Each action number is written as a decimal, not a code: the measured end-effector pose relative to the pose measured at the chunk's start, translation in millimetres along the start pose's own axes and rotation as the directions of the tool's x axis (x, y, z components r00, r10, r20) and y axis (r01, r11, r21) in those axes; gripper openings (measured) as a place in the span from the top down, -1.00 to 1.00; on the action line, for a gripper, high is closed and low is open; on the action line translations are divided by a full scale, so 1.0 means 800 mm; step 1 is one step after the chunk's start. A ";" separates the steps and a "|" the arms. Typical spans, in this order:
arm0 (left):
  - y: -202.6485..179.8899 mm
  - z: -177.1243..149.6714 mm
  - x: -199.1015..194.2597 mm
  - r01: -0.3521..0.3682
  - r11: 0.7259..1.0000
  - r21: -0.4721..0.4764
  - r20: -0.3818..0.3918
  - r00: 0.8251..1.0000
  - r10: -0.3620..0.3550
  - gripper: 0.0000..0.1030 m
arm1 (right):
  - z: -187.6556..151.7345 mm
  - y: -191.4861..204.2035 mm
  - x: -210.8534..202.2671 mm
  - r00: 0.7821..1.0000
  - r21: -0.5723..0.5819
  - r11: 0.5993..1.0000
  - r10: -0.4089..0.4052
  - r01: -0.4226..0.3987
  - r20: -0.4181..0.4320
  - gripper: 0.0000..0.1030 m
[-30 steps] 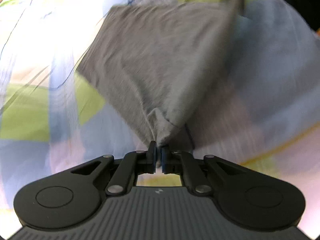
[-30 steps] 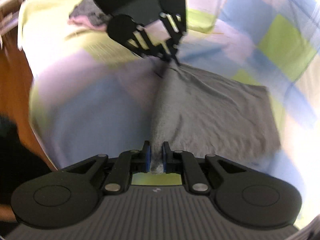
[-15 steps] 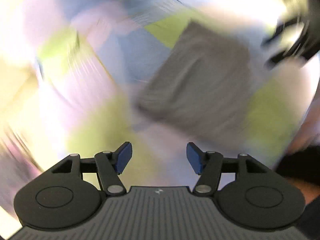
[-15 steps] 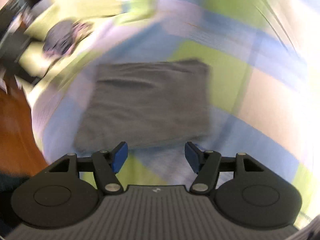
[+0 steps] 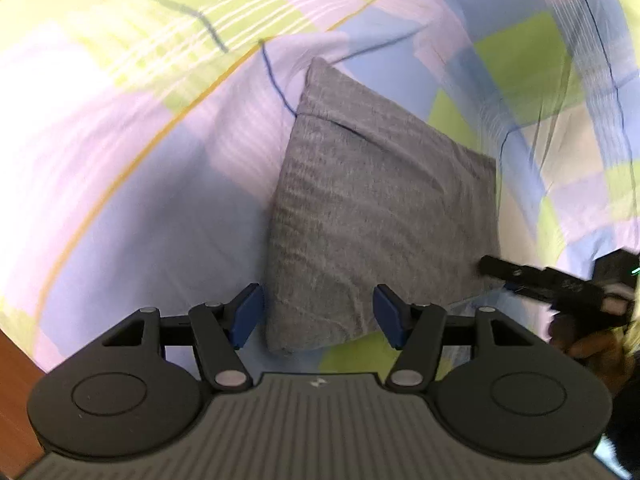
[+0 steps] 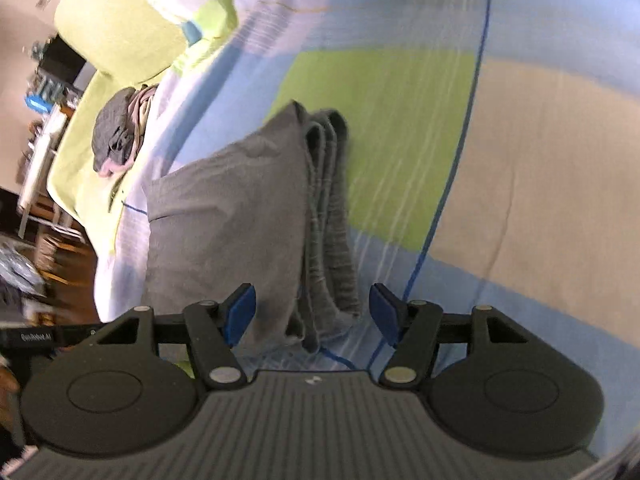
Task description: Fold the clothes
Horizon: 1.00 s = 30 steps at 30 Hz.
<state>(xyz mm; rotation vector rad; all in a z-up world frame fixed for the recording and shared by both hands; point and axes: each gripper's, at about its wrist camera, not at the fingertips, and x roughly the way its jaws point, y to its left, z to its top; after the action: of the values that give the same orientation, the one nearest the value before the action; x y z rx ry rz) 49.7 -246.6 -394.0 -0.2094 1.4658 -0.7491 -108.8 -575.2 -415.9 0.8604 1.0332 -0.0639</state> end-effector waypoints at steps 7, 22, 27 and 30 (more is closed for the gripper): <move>0.023 -0.005 0.012 0.043 0.998 -0.044 0.027 0.999 -0.042 0.43 | 0.000 -0.010 0.005 0.995 0.016 0.996 0.093 -0.092 -0.038 0.36; -0.014 0.002 -0.005 -0.143 0.881 0.451 -0.016 0.986 0.168 0.79 | -0.100 0.029 -0.029 0.999 0.155 0.988 -0.017 0.013 0.029 0.73; -0.002 0.004 -0.014 -0.173 0.809 0.562 -0.013 0.976 0.217 0.53 | -0.156 0.060 -0.016 0.994 0.226 0.974 -0.045 0.022 0.100 0.65; -0.010 -0.002 -0.001 -0.198 0.781 0.592 -0.031 0.963 0.268 0.11 | -0.159 0.071 -0.003 0.982 0.233 0.963 -0.162 0.136 0.097 0.09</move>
<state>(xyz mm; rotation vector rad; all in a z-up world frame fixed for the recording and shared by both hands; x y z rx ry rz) 45.5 -251.6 -388.9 0.4937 1.2663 -0.9820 -178.1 -454.5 -408.8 0.9708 0.9928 -0.3606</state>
